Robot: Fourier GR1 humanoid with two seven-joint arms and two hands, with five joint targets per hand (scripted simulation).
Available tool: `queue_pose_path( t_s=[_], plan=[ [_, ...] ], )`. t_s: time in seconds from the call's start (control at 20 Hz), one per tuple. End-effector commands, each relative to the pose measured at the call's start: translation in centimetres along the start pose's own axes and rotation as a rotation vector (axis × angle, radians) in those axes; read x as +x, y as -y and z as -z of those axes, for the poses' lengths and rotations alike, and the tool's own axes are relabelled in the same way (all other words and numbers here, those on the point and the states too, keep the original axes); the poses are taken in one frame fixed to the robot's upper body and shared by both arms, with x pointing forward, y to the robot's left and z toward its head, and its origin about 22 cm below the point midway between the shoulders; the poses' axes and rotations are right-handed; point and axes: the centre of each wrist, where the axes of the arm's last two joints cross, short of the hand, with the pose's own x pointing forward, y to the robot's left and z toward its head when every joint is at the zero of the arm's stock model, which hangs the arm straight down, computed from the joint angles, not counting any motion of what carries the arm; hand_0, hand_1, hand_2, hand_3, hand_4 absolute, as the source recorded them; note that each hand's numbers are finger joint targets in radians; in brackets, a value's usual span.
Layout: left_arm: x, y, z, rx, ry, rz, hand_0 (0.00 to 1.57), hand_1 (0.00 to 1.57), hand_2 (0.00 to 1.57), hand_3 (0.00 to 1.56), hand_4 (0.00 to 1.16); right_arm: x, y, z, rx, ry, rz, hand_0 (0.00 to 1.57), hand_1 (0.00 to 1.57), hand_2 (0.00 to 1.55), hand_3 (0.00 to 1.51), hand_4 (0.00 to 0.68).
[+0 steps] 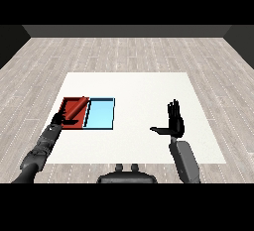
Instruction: Pick the red can and put it in the red box
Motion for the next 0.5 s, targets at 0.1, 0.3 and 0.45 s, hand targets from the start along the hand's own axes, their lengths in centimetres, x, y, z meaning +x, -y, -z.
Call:
queue_pose_path(
  t_s=[0.1,0.3,0.45],
  plan=[
    [3.8,-1.5,0.6,0.067,0.284,-0.491,0.00,0.00,0.00,0.00,0.00,0.4,0.2,0.5,0.037,0.020,0.019,0.00,0.00,0.00,0.00,0.000],
    [7.8,0.0,0.1,-0.003,0.608,-0.779,0.00,0.00,0.00,0.00,0.00,0.6,0.4,0.2,0.041,0.006,0.035,0.00,0.00,0.00,0.00,0.000],
    [8.3,2.5,-1.0,-0.075,0.774,-1.023,0.00,0.00,0.00,0.00,0.00,0.4,0.6,0.3,0.054,0.007,0.014,0.00,0.00,0.00,0.00,0.000]
  ],
)
